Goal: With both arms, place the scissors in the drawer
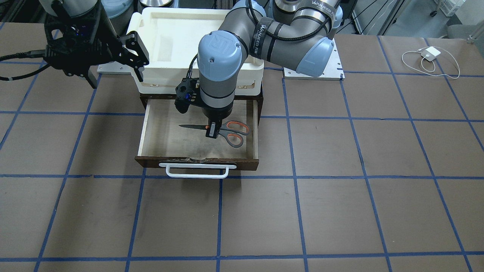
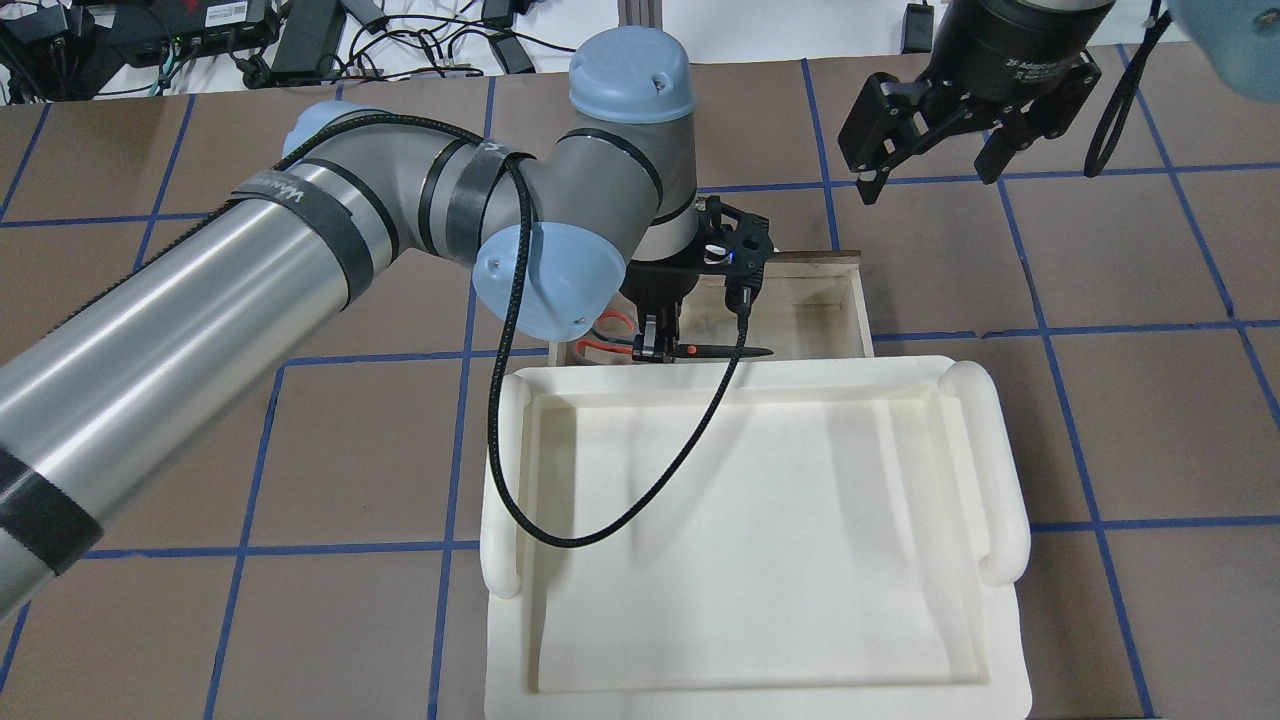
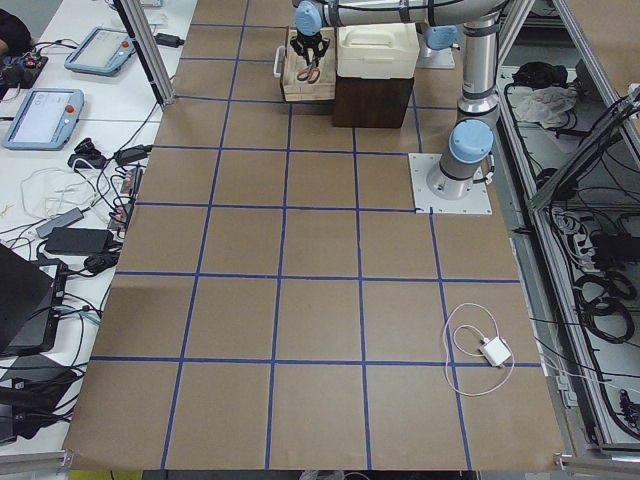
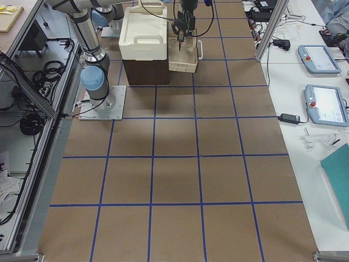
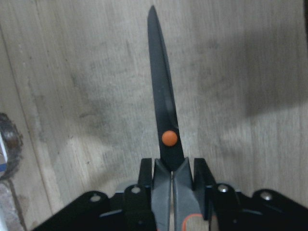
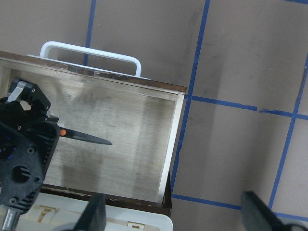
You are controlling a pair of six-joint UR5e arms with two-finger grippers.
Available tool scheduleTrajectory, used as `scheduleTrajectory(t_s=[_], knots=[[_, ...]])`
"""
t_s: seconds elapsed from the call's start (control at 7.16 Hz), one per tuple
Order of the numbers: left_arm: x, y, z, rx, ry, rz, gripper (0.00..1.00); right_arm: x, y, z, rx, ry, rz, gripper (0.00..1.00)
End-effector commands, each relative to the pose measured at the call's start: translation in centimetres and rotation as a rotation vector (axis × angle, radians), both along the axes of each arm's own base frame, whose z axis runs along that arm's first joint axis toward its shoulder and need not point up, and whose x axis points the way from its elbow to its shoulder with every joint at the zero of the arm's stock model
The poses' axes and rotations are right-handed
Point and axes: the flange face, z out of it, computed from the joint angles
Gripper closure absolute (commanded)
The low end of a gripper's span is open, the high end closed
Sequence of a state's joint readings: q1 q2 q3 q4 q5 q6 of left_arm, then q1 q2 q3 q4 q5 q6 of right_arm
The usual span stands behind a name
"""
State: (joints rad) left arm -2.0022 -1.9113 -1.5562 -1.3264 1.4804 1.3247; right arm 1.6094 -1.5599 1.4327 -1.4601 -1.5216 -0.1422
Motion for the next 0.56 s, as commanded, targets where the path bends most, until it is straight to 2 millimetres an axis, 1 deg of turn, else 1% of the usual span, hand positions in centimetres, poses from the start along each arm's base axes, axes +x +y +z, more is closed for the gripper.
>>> scheduleTrajectory(t_s=[0.0,0.14,0.42], knots=[[0.5,-0.1,2.3,-0.038,0.017,0.018,0.22,0.1,0.0,0.0,0.001,0.0,0.0,0.0],[0.8,-0.3,3.1,-0.049,0.023,0.062,0.19,0.1,0.0,0.0,0.001,-0.001,0.0,0.0],[1.6,-0.2,6.0,-0.076,0.027,0.318,0.19,0.1,0.1,0.0,0.003,-0.001,0.0,0.0]])
